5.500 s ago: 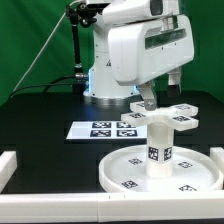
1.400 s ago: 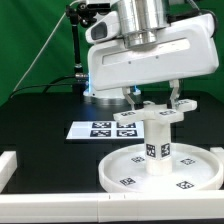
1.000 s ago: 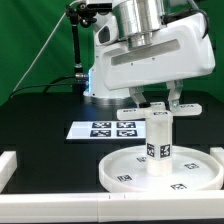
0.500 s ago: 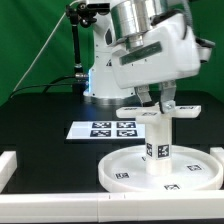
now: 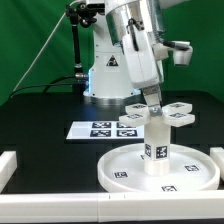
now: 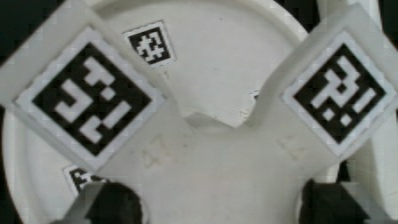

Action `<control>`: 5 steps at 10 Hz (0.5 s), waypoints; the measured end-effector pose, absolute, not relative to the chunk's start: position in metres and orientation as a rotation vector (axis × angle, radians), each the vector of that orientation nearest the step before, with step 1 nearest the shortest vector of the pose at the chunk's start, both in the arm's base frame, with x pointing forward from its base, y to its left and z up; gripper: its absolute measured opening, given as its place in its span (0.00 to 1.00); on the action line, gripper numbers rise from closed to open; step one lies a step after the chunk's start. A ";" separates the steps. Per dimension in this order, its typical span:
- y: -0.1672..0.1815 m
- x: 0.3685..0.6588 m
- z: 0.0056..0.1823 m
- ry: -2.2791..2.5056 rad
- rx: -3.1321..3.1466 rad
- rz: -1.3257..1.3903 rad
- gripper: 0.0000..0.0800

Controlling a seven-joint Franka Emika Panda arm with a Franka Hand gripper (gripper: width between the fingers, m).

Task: Assemble round table

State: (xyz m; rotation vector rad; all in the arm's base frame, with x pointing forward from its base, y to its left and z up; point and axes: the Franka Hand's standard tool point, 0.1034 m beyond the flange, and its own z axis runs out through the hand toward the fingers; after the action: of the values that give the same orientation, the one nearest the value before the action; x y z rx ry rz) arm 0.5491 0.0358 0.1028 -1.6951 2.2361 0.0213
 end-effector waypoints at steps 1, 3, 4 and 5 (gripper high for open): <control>0.036 0.549 0.103 2.222 -1.714 0.018 0.55; 0.036 0.549 0.103 2.220 -1.716 0.018 0.76; 0.038 0.550 0.110 2.204 -1.725 0.031 0.76; 0.039 0.551 0.123 2.181 -1.732 0.028 0.80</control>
Offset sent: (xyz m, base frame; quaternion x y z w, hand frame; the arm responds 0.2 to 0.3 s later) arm -0.0012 -0.0039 0.0290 -0.0151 -0.0122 -0.0471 0.9987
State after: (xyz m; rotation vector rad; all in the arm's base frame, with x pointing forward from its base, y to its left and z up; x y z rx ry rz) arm 0.5514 0.0386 0.1226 -1.7319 2.1812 0.0282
